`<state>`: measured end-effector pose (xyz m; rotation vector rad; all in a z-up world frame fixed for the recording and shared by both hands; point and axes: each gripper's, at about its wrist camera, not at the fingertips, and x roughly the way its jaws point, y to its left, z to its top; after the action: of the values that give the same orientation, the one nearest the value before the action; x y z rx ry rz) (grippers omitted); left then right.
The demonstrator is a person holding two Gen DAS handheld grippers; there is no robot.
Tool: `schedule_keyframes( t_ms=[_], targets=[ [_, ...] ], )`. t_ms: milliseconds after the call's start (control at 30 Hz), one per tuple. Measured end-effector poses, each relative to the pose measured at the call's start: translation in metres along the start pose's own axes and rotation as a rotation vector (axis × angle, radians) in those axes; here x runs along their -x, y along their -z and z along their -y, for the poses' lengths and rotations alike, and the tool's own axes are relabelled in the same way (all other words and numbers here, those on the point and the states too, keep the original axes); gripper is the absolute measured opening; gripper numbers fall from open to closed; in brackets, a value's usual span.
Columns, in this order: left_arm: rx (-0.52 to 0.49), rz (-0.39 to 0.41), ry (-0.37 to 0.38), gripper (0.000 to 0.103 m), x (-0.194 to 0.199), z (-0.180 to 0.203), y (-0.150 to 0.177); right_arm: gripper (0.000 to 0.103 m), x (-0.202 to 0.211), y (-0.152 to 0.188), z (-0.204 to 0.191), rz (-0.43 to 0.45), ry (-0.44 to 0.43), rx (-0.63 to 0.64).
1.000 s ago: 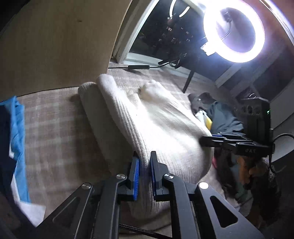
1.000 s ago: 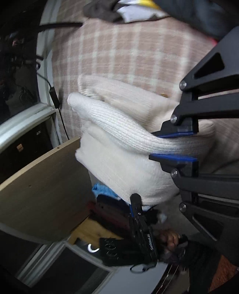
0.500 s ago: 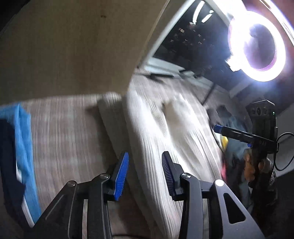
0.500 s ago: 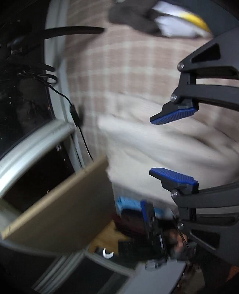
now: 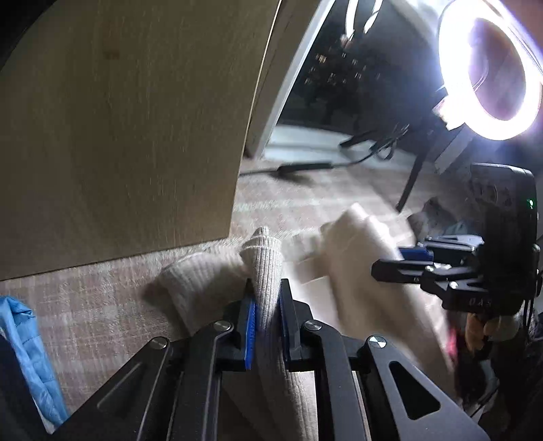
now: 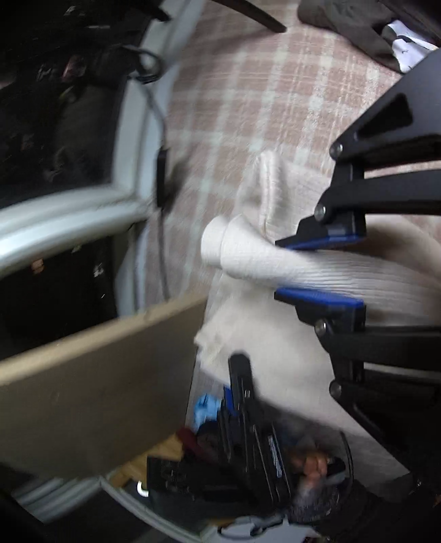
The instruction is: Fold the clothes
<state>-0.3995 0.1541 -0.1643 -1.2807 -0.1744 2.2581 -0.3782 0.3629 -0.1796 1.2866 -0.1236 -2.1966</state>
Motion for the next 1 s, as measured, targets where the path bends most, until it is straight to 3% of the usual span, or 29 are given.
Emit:
schedule_keyframes(
  t_ms=[133,200,333,433,500,567,633,667,700,800,1000],
  targets=[
    [0.018,0.018,0.013,0.011,0.008,-0.003,0.001,0.02,0.012,-0.002,-0.009,0.017,0.027,0.026],
    [0.039,0.004,-0.007,0.011,0.005,-0.013,0.004,0.01,0.013,0.0,0.0,0.011,0.087,0.007],
    [0.069,-0.04,-0.027,0.011,-0.007,-0.029,0.011,0.01,0.0,0.008,0.042,-0.028,0.064,-0.146],
    [0.055,-0.061,-0.028,0.011,-0.015,-0.028,0.011,0.017,0.002,0.006,0.047,-0.009,0.002,-0.183],
    [0.037,-0.064,-0.032,0.011,-0.016,-0.024,0.009,0.041,0.004,-0.001,0.044,0.009,-0.035,-0.167],
    [0.027,-0.069,-0.035,0.011,-0.017,-0.022,0.008,0.043,-0.004,-0.01,0.036,-0.026,0.021,-0.096],
    [0.025,-0.072,-0.035,0.011,-0.018,-0.022,0.009,0.043,-0.016,-0.011,0.033,-0.083,0.024,-0.066],
    [0.028,-0.072,-0.034,0.011,-0.018,-0.022,0.009,0.042,-0.022,-0.01,0.032,-0.111,0.032,-0.066],
    [0.029,-0.072,-0.034,0.011,-0.018,-0.022,0.009,0.034,-0.028,-0.009,0.031,-0.136,0.039,-0.066],
    [0.037,-0.067,-0.032,0.011,-0.017,-0.023,0.01,0.016,-0.025,-0.005,0.029,-0.107,0.035,-0.066],
    [0.053,0.016,0.012,0.011,0.01,-0.022,0.01,0.016,0.017,-0.004,0.016,0.024,-0.074,-0.089]
  ],
)
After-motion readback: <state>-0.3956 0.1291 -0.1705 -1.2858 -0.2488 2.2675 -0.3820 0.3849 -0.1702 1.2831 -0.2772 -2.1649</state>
